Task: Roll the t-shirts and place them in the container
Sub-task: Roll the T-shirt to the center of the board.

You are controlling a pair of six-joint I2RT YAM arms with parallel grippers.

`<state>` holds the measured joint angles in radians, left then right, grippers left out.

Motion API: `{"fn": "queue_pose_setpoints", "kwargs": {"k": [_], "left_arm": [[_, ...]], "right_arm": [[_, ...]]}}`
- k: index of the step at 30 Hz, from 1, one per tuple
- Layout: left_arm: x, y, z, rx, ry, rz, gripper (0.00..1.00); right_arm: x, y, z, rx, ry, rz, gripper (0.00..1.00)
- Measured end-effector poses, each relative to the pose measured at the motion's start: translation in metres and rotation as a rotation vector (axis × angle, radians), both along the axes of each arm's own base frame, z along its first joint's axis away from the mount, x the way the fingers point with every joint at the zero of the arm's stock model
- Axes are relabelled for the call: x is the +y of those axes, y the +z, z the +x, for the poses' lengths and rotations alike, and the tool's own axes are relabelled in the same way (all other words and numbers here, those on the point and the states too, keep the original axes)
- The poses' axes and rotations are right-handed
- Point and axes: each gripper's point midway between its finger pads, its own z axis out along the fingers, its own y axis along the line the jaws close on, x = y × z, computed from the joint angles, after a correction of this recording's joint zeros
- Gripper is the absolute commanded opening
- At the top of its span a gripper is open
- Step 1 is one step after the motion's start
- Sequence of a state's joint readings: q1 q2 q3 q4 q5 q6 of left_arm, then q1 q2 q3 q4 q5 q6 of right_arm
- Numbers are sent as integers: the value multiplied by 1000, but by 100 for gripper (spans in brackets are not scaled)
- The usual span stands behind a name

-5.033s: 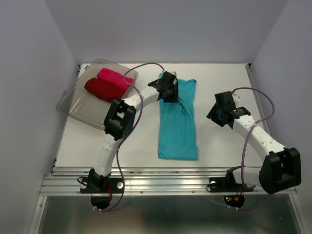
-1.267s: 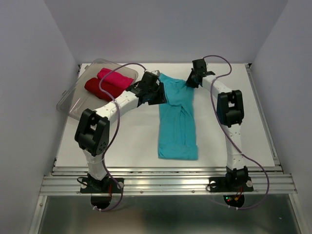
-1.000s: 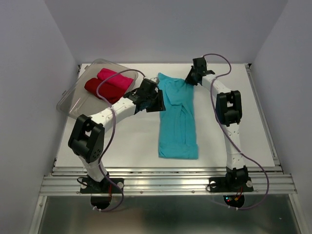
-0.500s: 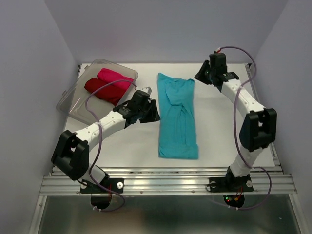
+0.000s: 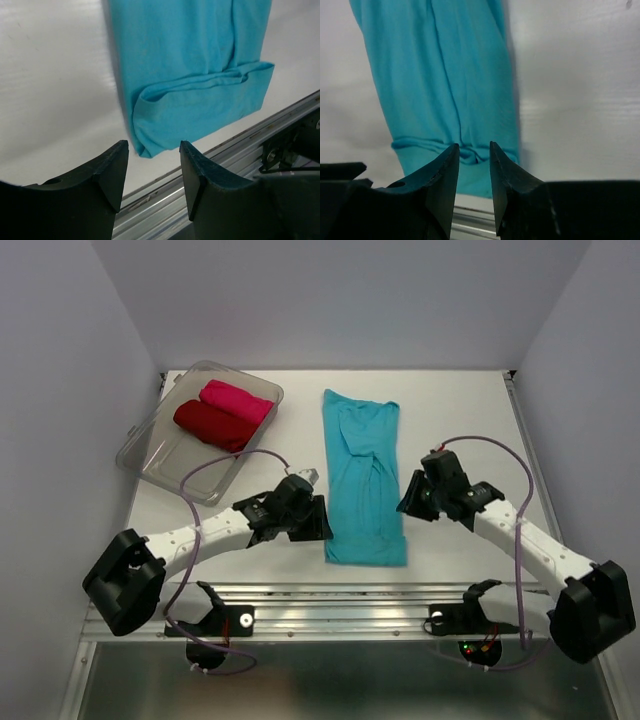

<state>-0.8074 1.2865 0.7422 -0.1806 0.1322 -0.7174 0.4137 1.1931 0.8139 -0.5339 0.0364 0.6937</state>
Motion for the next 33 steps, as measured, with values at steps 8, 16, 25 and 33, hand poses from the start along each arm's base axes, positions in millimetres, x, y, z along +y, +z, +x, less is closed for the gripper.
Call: {"fn": "queue_pose_setpoints", "kwargs": {"k": [8, 16, 25, 33], "left_arm": [[3, -37, -44, 124, -16, 3, 54], [-5, -40, -45, 129, -8, -39, 48], [-6, -57, -52, 171, -11, -10, 44], [-10, -63, -53, 176, -19, -11, 37]], "right_arm": [[5, -29, -74, 108, -7, 68, 39], [-1, -67, -117, 236, -19, 88, 40], [2, -80, -129, 293, -10, 108, 40], [8, -83, -131, 298, -2, 145, 40]]}}
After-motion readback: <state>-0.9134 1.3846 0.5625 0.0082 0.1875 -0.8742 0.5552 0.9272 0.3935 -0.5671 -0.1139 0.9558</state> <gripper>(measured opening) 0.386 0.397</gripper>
